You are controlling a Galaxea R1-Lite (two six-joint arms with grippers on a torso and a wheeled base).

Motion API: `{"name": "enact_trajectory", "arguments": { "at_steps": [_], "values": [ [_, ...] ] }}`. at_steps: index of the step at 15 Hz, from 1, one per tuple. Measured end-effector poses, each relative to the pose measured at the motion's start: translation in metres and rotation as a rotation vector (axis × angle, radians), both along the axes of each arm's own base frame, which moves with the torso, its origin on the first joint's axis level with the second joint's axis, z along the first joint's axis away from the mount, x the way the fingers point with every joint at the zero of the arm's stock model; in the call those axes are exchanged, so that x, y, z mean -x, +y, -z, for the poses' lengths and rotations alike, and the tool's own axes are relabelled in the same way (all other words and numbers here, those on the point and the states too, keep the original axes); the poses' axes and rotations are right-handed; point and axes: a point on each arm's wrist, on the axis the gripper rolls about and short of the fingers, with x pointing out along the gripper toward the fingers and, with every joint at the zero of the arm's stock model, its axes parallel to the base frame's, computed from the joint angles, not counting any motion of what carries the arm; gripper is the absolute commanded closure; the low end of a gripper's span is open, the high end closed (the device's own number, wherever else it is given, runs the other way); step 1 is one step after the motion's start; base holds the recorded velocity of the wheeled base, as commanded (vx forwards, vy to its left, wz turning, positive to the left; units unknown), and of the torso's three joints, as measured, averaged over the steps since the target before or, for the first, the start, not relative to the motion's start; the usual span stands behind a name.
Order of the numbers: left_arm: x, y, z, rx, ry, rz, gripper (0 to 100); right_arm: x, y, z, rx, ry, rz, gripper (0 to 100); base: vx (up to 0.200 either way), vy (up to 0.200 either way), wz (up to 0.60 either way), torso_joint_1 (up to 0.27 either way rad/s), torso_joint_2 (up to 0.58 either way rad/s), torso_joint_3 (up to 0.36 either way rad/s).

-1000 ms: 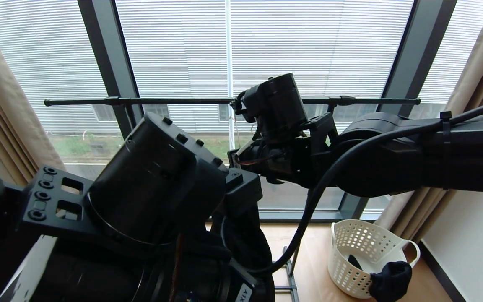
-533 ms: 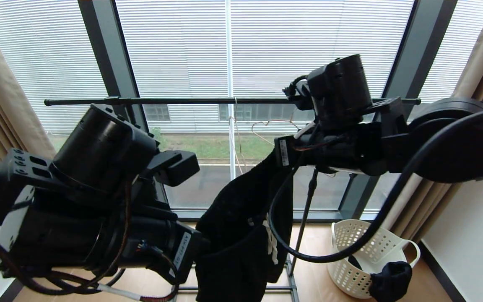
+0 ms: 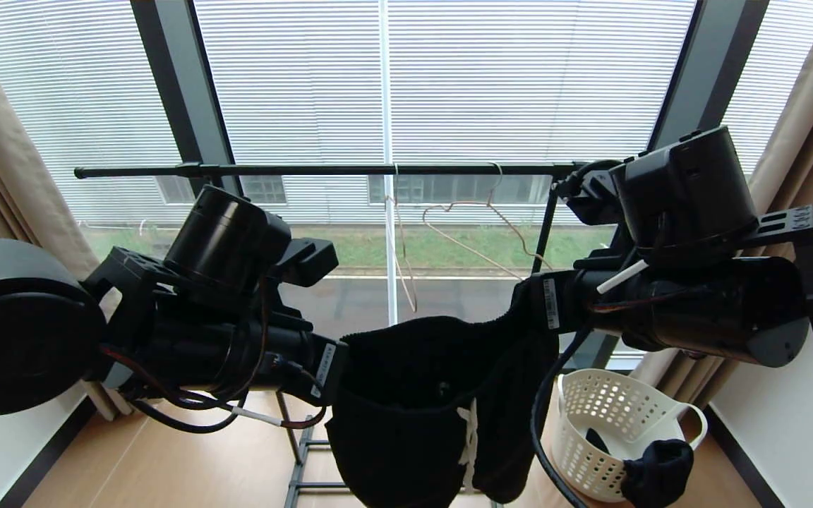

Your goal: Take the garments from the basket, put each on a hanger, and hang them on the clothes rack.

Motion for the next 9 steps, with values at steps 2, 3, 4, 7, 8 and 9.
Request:
{"name": "enact_trajectory", "arguments": {
  "at_steps": [2, 3, 4, 7, 8, 9],
  "values": [
    [0.000, -0.001, 0.005, -0.030, -0.004, 0.032, 0, -0.001, 0.001, 0.000, -0.039, -0.020, -0.012, 100, 0.000, 0.000, 0.00, 0.000, 0.00, 0.000],
    [0.000, -0.001, 0.008, -0.048, -0.009, 0.050, 0, -0.002, 0.000, 0.001, -0.041, -0.023, -0.010, 100, 0.000, 0.000, 0.00, 0.000, 0.00, 0.000],
    [0.002, 0.000, 0.010, -0.059, -0.007, 0.060, 0, -0.003, -0.001, 0.001, -0.040, -0.021, -0.005, 100, 0.000, 0.000, 0.00, 0.000, 0.00, 0.000],
    [0.009, 0.004, 0.009, -0.037, -0.031, 0.073, 0, -0.009, -0.008, 0.001, -0.039, -0.023, 0.028, 100, 0.000, 0.000, 0.00, 0.000, 0.00, 0.000],
    [0.010, 0.005, 0.008, -0.025, -0.044, 0.071, 0, -0.010, -0.010, 0.001, -0.034, -0.024, 0.037, 100, 0.000, 0.000, 0.00, 0.000, 0.00, 0.000],
    [0.010, 0.007, 0.009, -0.023, -0.045, 0.066, 0, -0.010, -0.013, 0.002, -0.023, -0.022, 0.047, 100, 0.000, 0.000, 0.00, 0.000, 0.00, 0.000]
  ]
}}
